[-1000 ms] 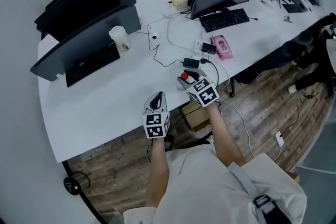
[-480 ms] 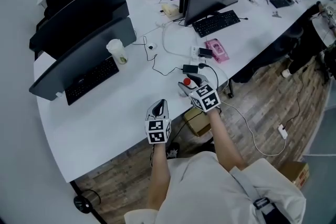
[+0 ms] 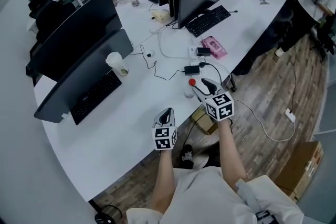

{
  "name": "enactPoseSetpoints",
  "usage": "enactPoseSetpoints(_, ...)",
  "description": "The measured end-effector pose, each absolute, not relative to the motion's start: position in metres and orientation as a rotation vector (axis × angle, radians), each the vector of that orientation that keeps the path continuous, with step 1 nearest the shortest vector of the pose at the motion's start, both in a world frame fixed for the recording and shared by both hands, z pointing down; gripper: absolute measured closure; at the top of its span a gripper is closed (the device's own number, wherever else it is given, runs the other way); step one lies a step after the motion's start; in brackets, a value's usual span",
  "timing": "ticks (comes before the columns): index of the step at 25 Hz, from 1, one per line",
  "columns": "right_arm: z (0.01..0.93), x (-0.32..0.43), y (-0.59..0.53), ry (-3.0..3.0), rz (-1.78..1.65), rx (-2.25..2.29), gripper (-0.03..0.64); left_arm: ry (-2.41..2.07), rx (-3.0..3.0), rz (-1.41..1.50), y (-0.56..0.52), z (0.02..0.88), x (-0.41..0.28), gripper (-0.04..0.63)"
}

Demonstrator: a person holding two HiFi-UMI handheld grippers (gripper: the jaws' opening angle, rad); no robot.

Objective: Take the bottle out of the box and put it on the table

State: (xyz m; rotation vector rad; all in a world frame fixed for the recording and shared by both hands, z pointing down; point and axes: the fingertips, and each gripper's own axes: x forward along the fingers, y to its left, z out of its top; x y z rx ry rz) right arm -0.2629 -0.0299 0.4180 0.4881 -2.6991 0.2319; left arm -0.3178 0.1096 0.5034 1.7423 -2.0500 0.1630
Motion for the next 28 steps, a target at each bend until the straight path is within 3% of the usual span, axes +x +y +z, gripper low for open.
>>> enactPoseSetpoints(10,0.47,-0.167,-0.011,-2.638,0.423,0.735,0.374,-2.001,1.847,0.223,0.123,0.503,-0.3,0.58)
enactPoseSetpoints(20,0.492,-0.162,0.019,-2.638,0.438,0.681,0.376,-2.012,1.901,0.283,0.126,0.491,-0.302,0.58)
enactPoseSetpoints(28,0.489,-0.153,0.025,-2.657,0.419,0.705,0.416,-1.997,1.943,0.281,0.122,0.49,-0.289,0.58)
